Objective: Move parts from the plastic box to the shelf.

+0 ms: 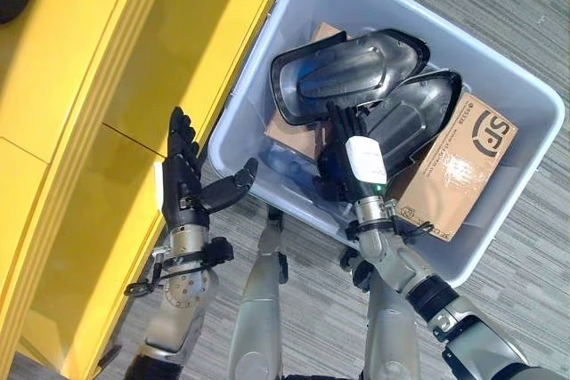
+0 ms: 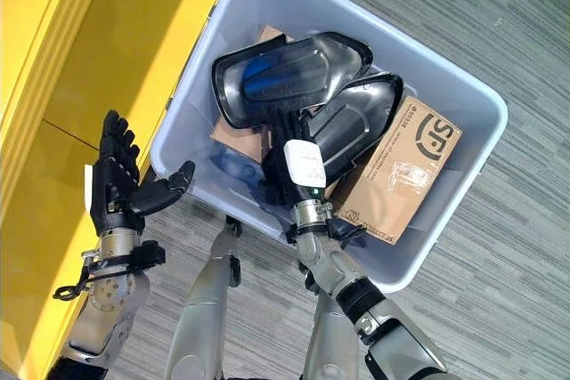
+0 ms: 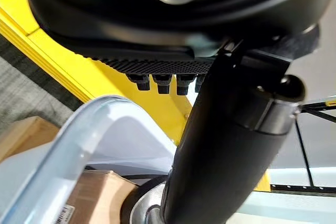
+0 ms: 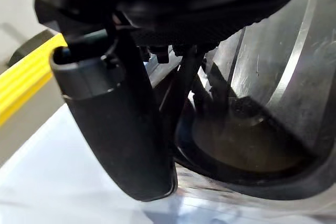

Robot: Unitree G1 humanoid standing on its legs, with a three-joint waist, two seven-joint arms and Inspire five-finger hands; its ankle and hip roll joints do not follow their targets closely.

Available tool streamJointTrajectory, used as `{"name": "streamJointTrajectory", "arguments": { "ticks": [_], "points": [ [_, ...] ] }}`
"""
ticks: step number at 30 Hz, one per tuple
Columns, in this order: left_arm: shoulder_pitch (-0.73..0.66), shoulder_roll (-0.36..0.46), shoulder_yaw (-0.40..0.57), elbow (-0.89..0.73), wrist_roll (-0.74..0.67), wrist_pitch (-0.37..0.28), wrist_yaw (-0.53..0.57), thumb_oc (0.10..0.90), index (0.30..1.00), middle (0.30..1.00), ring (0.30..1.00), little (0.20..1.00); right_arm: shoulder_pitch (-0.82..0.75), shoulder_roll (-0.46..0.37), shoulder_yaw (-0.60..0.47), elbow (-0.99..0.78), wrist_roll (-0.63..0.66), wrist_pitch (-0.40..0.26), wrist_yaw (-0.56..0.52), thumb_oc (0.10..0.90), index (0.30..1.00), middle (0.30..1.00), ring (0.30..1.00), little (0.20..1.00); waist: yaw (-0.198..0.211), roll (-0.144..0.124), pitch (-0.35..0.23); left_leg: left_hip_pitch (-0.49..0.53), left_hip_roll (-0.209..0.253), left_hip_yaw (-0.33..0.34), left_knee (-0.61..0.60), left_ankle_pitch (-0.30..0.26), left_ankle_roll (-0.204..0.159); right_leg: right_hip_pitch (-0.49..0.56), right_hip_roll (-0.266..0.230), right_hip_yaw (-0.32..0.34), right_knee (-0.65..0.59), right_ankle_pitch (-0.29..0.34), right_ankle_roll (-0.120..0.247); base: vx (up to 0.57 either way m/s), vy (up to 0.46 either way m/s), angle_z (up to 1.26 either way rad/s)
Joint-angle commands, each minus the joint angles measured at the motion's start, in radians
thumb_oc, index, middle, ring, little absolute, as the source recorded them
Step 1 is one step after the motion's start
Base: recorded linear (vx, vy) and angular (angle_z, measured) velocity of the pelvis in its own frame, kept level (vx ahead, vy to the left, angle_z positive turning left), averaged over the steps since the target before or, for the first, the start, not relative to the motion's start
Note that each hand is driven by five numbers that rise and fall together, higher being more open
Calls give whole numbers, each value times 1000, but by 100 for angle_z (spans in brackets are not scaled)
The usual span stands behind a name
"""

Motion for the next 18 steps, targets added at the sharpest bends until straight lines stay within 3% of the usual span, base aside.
{"name": "streamJointTrajectory", "arguments": {
  "ticks": [1, 18],
  "points": [
    [-44, 29, 11, -123, 47, -114, -19, 900, 1000, 1000, 1000, 1000, -78, -51, 22, 112, -96, 41, 25, 900, 1000, 1000, 1000, 1000, 27, 34, -12, -8, 20, 16, 129, -165, -25, 113, 10, 53, -310, 154, 73, 0, 0, 0],
    [-52, 47, 25, -116, 20, -119, -90, 900, 1000, 1000, 1000, 1000, -48, -173, 28, 160, -259, 81, 47, 900, 1000, 1000, 1000, 1000, 23, 24, -12, 6, 23, 10, 125, -167, -29, 120, 10, 52, -304, 149, 73, 0, 0, 0]
  ]
}}
